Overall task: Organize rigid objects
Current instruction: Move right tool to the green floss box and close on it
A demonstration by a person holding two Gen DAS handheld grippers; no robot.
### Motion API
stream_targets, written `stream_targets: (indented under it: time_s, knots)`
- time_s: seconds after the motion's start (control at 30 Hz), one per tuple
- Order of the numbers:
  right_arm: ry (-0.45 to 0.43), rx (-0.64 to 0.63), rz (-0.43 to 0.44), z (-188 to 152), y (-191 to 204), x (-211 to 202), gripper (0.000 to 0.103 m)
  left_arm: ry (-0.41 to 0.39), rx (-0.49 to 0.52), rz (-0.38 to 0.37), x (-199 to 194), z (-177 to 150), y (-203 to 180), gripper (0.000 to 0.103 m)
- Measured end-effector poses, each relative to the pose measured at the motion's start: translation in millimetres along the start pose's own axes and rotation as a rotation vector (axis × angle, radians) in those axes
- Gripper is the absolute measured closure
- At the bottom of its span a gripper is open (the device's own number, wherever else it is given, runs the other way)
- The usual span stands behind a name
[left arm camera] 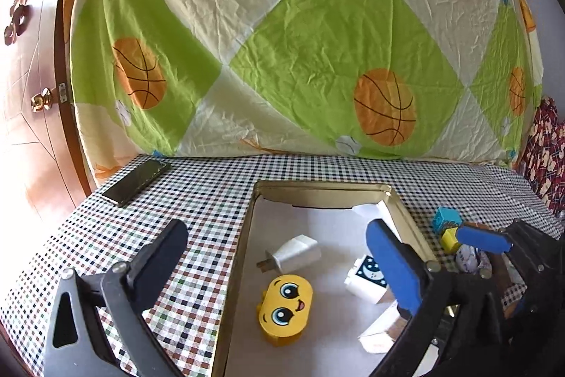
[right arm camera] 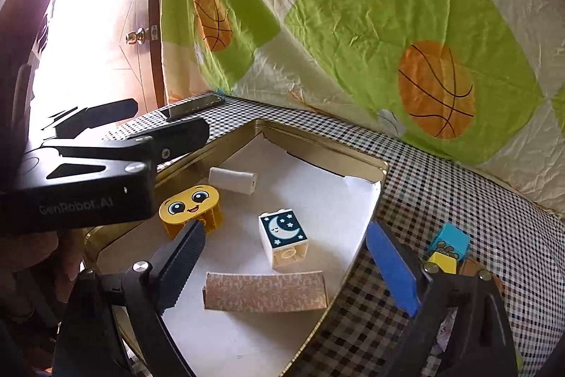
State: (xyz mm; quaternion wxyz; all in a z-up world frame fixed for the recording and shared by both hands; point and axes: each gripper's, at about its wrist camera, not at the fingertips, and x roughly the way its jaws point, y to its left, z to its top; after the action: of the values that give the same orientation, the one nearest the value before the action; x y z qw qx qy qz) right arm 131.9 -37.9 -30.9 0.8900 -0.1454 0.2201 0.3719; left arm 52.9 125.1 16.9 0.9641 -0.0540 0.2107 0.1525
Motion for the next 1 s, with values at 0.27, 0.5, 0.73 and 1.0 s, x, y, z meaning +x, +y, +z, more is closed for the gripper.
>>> stream_targets:
  time_s: [0.27, 0.5, 0.73, 1.0]
  knots:
    - [-0.047, 0.093, -0.147, -42.1, -72.2, -57.2, 0.009, -0.042, 0.03, -0.137, -24.1, -14.8, -52.5, 0.001]
    - [0.014, 0.181, -0.282, -80.2, -148.9, -86.0, 0.009, -0.013, 0.121, -0.249, -23.8, -31.7, -124.7, 0.001]
    - [0.124, 0.169, -0.217, -94.8, -185.3, -81.4, 0.009, 0.037, 0.181, -0.301, -14.6, -44.1, -179.7, 0.001]
    - [0.222, 0.134, -0.091, -96.0, -187.2, -57.0, 0.009, 0.111, 0.199, -0.303, 4.8, -50.6, -197.3, 0.001]
